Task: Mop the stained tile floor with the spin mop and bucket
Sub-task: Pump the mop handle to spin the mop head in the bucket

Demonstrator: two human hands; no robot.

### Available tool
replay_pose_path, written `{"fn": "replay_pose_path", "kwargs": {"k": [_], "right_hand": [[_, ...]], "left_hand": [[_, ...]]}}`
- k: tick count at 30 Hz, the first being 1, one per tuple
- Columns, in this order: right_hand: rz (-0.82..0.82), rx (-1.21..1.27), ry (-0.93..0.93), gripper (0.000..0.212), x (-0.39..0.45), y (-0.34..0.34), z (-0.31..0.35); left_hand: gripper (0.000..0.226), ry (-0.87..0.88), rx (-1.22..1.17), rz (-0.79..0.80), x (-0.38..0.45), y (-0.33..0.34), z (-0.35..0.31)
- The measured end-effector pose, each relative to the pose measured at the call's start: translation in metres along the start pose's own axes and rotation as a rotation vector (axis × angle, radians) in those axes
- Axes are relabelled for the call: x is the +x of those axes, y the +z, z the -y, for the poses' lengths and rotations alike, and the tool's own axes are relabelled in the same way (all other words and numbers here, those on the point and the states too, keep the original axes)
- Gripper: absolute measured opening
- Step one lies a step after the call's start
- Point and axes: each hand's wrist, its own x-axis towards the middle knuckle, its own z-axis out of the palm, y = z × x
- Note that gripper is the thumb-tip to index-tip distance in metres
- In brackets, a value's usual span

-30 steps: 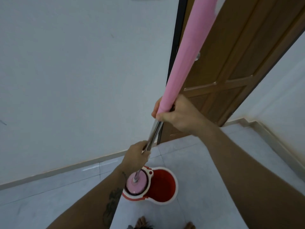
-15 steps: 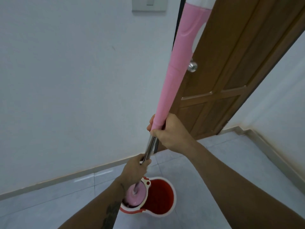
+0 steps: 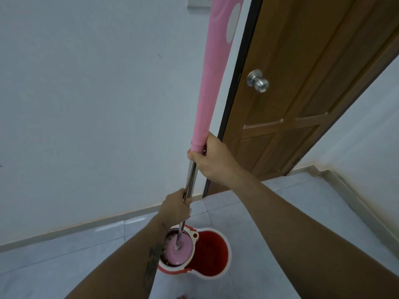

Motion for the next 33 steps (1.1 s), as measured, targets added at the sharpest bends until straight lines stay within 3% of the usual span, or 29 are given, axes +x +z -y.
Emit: {"fn": "replay_pose_path", "kwargs": {"k": [8,13,19,27,30,33], "right_hand": [[0.004,0.195,0.302,0.035,-0.032,0.032,-0.077],[0.004,0.275,0.077,0.042,-0.014,0.030,-0.048],[0.001,0.133,-0.068,0.017,-0.013,0.013,-0.021],[0.055,0.001,-0.028,0.021,-0.013,0.016,-0.034],[0.095,0.045,-0.009,0.024,-0.009,0.009,-0.042],[0.054,0.210,0.150,0.037,-0.014,0.016,-0.081]], "left_hand": [[0.005,0.015,-0.018,-0.093,0.003,-0.003,0.013],[0.010,0.082,0.123,-0.141,0.005,0.004,0.015],[0.006,0.053,0.174,-0.190,-0.007,0.009,0.014],[0.010,-0.061,0.028,-0.141,0.000,0.026,0.017],[0.019,-0.073,-0.003,-0.151,0.005,0.027,0.016],[0.003,-0.076,-0.037,-0.191,0.011,0.030,0.020]]}}
